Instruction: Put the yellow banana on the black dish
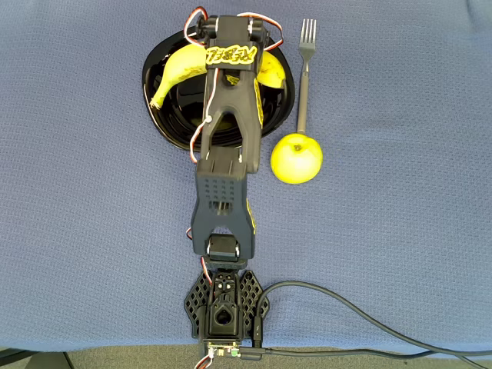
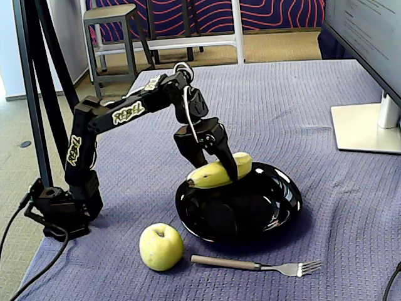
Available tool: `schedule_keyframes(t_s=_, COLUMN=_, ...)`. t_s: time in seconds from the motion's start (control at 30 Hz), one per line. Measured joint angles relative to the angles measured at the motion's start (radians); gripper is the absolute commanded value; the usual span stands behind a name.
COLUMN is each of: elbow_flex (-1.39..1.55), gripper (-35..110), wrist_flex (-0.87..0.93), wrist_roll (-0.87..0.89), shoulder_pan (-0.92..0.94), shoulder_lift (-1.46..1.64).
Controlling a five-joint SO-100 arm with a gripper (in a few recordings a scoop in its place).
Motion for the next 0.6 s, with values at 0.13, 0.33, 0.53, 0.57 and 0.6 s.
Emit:
schedule_keyframes(t_s=0.13, elbow_flex=-0.055, gripper=0, wrist_flex=0.031, wrist_roll=0.032, shoulder_pan=0.000, shoulder_lift=-0.051)
schedule_keyframes(t_s=0.33, elbow_flex=-0.061, gripper=0, wrist_flex=0.040, wrist_roll=0.025, shoulder_pan=0.000, shoulder_lift=-0.069)
schedule_keyframes(t_s=0.53, elbow_flex=-0.048, gripper=2, wrist_flex=-0.003, wrist_roll=-0.008, shoulder_pan=0.015, shoulder_lift=-0.094)
schedule_keyframes(t_s=0.57, elbow_flex=-0.032, gripper=2, wrist_flex=-0.015, wrist_roll=-0.011, shoulder_pan=0.021, shoulder_lift=-0.094)
schedule_keyframes(t_s=0.6, elbow_flex=-0.015, gripper=3, wrist_flex=-0.029, wrist_roll=-0.015, shoulder_pan=0.028, shoulder_lift=-0.095)
